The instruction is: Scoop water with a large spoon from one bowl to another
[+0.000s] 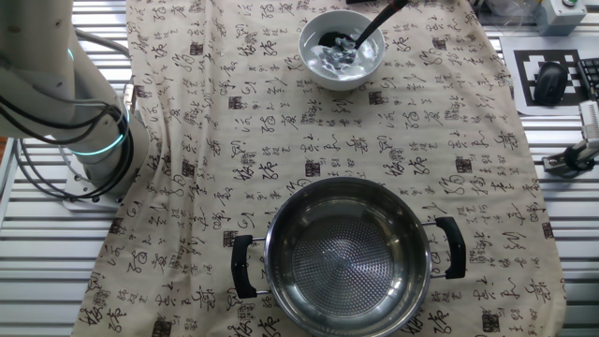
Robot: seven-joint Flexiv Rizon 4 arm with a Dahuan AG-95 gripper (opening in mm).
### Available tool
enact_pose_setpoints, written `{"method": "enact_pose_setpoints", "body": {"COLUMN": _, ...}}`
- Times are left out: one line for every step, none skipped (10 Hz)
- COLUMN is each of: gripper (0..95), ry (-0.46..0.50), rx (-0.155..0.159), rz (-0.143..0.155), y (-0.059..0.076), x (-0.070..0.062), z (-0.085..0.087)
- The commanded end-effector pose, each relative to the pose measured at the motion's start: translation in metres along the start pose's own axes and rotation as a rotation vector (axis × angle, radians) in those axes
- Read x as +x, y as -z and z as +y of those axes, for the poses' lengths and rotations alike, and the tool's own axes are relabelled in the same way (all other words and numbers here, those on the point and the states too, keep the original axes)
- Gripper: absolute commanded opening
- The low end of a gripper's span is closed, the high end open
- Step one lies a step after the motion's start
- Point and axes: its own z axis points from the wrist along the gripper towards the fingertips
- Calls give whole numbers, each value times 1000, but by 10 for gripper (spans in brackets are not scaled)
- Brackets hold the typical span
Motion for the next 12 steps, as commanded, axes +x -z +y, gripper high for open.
{"method": "enact_pose_setpoints", "body": {"gripper": 0, "ry": 0, "rx": -1, "rz": 4, "y": 0, "x": 1, "z": 0}}
{"method": "enact_pose_setpoints", "body": {"gripper": 0, "ry": 0, "rx": -1, "rz": 5, "y": -1, "x": 1, "z": 0}}
{"method": "enact_pose_setpoints", "body": {"gripper": 0, "ry": 0, "rx": -1, "rz": 5, "y": -1, "x": 1, "z": 0}}
{"method": "enact_pose_setpoints", "body": {"gripper": 0, "ry": 6, "rx": -3, "rz": 11, "y": -1, "x": 2, "z": 0}}
{"method": "enact_pose_setpoints", "body": {"gripper": 0, "ry": 9, "rx": -4, "rz": 14, "y": 0, "x": 2, "z": 0}}
{"method": "enact_pose_setpoints", "body": {"gripper": 0, "ry": 9, "rx": -5, "rz": 20, "y": 0, "x": 4, "z": -1}}
{"method": "enact_pose_setpoints", "body": {"gripper": 0, "ry": 11, "rx": -5, "rz": 20, "y": 1, "x": 5, "z": -1}}
{"method": "enact_pose_setpoints", "body": {"gripper": 0, "ry": 12, "rx": -4, "rz": 22, "y": 1, "x": 7, "z": -1}}
{"method": "enact_pose_setpoints", "body": {"gripper": 0, "ry": 12, "rx": -4, "rz": 22, "y": 2, "x": 7, "z": -2}}
{"method": "enact_pose_setpoints", "body": {"gripper": 0, "ry": 14, "rx": -5, "rz": 22, "y": 2, "x": 8, "z": -2}}
{"method": "enact_pose_setpoints", "body": {"gripper": 0, "ry": 15, "rx": -6, "rz": 21, "y": 2, "x": 10, "z": -2}}
{"method": "enact_pose_setpoints", "body": {"gripper": 0, "ry": 13, "rx": -6, "rz": 21, "y": 2, "x": 11, "z": -2}}
